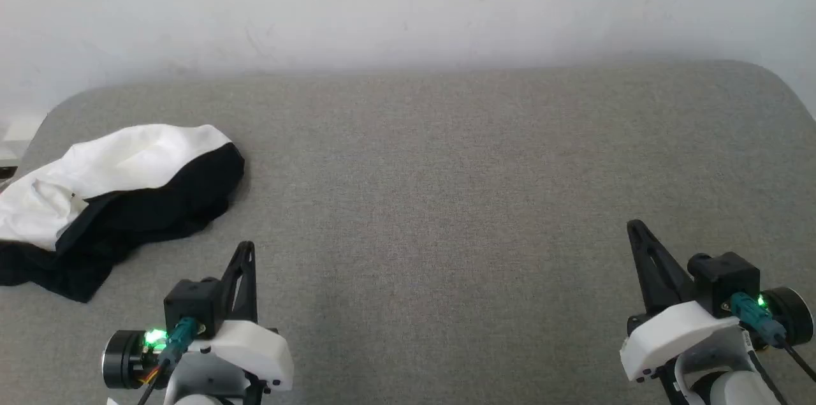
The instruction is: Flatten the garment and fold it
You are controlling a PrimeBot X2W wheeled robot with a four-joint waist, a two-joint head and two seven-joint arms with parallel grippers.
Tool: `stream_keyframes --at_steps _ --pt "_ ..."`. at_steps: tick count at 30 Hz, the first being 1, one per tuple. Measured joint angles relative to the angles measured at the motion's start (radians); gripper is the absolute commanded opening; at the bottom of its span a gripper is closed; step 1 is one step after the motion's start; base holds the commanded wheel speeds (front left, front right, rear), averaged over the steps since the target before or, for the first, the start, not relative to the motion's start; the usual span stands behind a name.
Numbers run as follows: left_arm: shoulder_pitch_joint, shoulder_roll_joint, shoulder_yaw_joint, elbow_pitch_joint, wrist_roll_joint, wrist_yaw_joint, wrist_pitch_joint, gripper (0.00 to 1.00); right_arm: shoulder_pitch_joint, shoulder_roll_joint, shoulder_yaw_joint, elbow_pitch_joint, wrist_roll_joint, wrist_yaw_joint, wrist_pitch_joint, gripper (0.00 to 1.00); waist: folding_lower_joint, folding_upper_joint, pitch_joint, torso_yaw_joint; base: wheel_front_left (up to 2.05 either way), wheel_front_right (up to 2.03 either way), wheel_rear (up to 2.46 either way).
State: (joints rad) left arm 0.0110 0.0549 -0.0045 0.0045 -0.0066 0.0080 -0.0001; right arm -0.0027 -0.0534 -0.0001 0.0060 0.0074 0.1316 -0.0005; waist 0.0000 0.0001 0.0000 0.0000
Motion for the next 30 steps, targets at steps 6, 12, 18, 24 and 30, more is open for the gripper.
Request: stream_keyframes --at_steps 6,12,18,24,30 --pt "0.000 0.000 0.000 0.000 0.000 0.000 0.000 0.00 0.000 0.000 0.000 0.000 0.000 0.000 0.000 0.00 0.0000 0.0000 0.000 0.000 0.00 0.00 0.00" --pt "0.000 0.000 0.000 0.000 0.000 0.000 0.000 0.00 0.000 0.000 0.000 0.000 0.000 0.000 0.000 0.00 0.0000 0.0000 0.000 0.000 0.00 0.00 0.00" --pt "0.000 0.000 0.000 0.000 0.000 0.000 0.000 0.00 0.000 0.000 0.000 0.000 0.000 0.000 0.000 0.00 0.0000 0.0000 0.000 0.000 0.00 0.00 0.00" --pt "0.000 0.000 0.000 0.000 0.000 0.000 0.000 0.00 0.000 0.000 0.000 0.000 0.000 0.000 0.000 0.00 0.0000 0.0000 0.000 0.000 0.00 0.00 0.00" --pt "0.000 0.000 0.000 0.000 0.000 0.000 0.000 0.00 0.000 0.000 0.000 0.000 0.000 0.000 0.000 0.00 0.0000 0.0000 0.000 0.000 0.00 0.00 0.00"
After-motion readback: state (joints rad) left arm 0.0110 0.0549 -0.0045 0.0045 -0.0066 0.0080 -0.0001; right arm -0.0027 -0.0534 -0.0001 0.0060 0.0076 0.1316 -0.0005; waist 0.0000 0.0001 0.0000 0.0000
